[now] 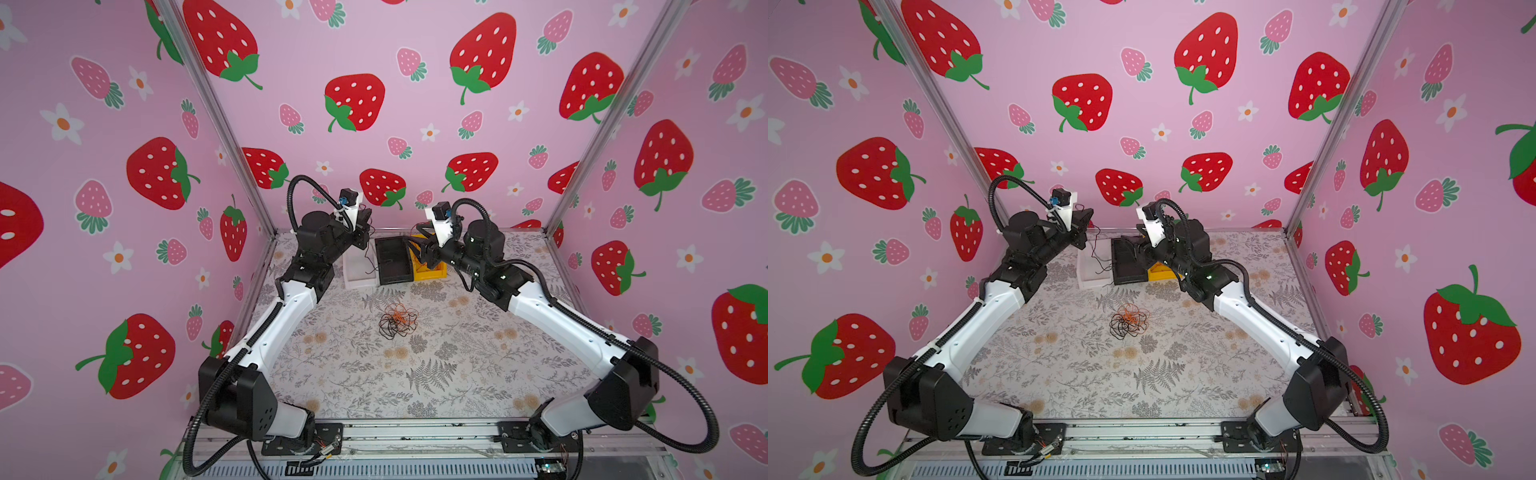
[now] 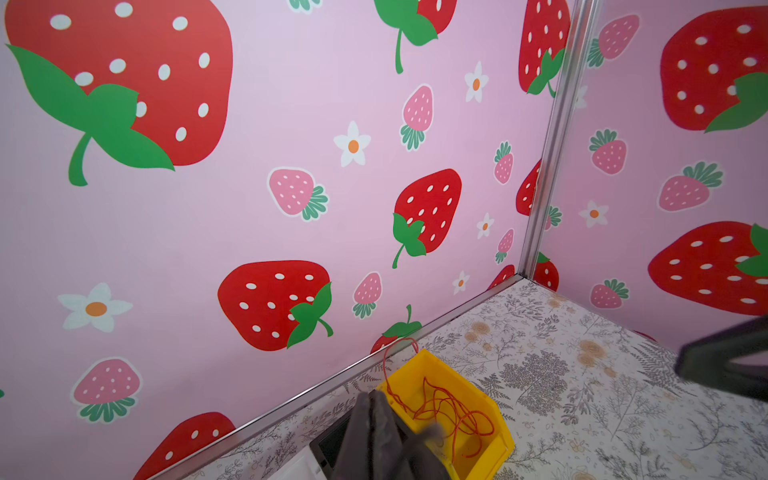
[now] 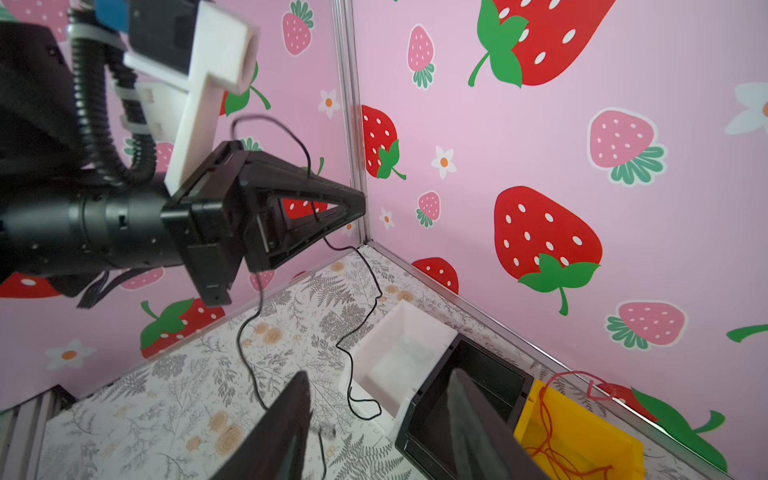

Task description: Untangle the cables

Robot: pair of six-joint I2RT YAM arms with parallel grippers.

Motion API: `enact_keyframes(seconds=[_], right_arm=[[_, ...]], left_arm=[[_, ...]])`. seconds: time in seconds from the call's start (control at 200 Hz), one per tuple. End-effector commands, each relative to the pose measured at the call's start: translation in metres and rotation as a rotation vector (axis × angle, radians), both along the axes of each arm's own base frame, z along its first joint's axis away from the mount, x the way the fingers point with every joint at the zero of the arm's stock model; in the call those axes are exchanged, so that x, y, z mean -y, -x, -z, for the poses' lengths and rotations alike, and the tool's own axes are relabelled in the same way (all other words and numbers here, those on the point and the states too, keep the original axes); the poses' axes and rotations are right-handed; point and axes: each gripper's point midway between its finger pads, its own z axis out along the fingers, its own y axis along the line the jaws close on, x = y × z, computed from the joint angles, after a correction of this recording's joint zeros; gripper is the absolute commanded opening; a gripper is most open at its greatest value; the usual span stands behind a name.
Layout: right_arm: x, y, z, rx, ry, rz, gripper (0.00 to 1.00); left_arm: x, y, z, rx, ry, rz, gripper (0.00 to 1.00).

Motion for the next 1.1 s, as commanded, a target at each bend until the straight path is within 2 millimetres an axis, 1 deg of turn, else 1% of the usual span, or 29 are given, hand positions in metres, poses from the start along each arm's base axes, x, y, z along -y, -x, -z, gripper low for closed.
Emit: enact_keyframes(seconds=[0.0,0.065,0.155,0.21,0.34,0.405,0.52,0.745,0.94,1.095], right_arm=[[0.003,0.012,0.021,-0.046,0.036,-0.041,0.58],[0.008,0.016,0.04,-0.088,0.059,-0.037,0.59],[0.021,0.021,0.061,-0.13,0.083,0.005,0.6],[0.031,0.025,0.069,-0.146,0.088,0.032,0.6],[0.048,0.034,0.089,-0.191,0.116,0.074,0.61],[0.055,0.036,0.096,-0.206,0.135,0.092,0.6],[0.066,0.037,0.101,-0.217,0.161,0.135,0.6],[0.084,0.033,0.113,-0.249,0.188,0.198,0.61],[0.092,0.028,0.119,-0.265,0.196,0.22,0.61],[0.095,0.023,0.121,-0.272,0.203,0.23,0.61]], left_arm=[[-0.002,-0.01,-0.009,0.01,0.011,0.011,0.0],[-0.005,-0.017,-0.008,0.007,0.024,0.003,0.0],[-0.007,-0.027,-0.003,-0.003,0.028,0.006,0.0],[-0.005,-0.033,0.003,-0.009,0.016,0.012,0.0],[-0.004,-0.049,0.018,-0.021,-0.008,0.018,0.0],[-0.009,-0.058,0.024,-0.021,-0.024,0.001,0.0],[-0.019,-0.073,0.027,-0.026,-0.011,-0.016,0.0],[-0.021,-0.086,0.031,-0.022,-0.025,-0.015,0.0],[-0.029,-0.099,0.036,-0.023,-0.045,-0.031,0.0],[-0.03,-0.112,0.051,-0.044,-0.041,-0.032,0.0]])
